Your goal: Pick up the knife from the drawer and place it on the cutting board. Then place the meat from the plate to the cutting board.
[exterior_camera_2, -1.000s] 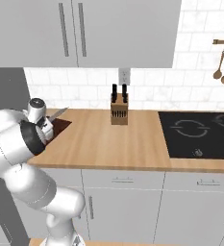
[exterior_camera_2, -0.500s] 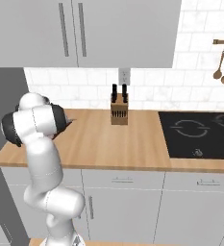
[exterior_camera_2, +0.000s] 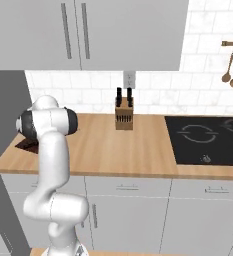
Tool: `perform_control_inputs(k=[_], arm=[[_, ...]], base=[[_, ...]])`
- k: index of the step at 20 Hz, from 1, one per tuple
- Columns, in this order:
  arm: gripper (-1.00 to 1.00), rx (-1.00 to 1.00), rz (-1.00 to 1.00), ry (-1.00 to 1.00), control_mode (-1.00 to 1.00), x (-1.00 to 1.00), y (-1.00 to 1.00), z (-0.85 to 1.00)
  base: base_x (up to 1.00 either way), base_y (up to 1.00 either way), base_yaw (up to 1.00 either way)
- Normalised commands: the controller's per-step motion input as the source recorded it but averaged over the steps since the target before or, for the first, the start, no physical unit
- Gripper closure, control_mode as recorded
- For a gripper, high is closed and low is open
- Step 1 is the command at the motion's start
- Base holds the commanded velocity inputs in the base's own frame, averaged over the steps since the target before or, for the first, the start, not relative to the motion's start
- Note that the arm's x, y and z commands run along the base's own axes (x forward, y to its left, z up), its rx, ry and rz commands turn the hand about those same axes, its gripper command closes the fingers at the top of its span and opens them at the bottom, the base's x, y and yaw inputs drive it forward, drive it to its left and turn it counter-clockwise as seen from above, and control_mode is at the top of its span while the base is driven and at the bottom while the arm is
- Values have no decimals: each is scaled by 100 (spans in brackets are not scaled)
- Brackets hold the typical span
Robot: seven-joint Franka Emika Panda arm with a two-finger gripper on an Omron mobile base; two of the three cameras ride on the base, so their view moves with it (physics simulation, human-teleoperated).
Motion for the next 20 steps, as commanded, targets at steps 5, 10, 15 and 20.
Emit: perform_control_inputs(k=[5,10,15,20], arm=[[-100,-4,-12,9,-100,4,-1,-39],[-100,0,-13,-9,-100,-62,-64,0],[-100,2,-14,-22,-100,-95,-86,0],[-100,8,-14,-25,-100,-82,-70,9]], base=[[0,0,0],[0,0,0],[0,0,0],[0,0,0]])
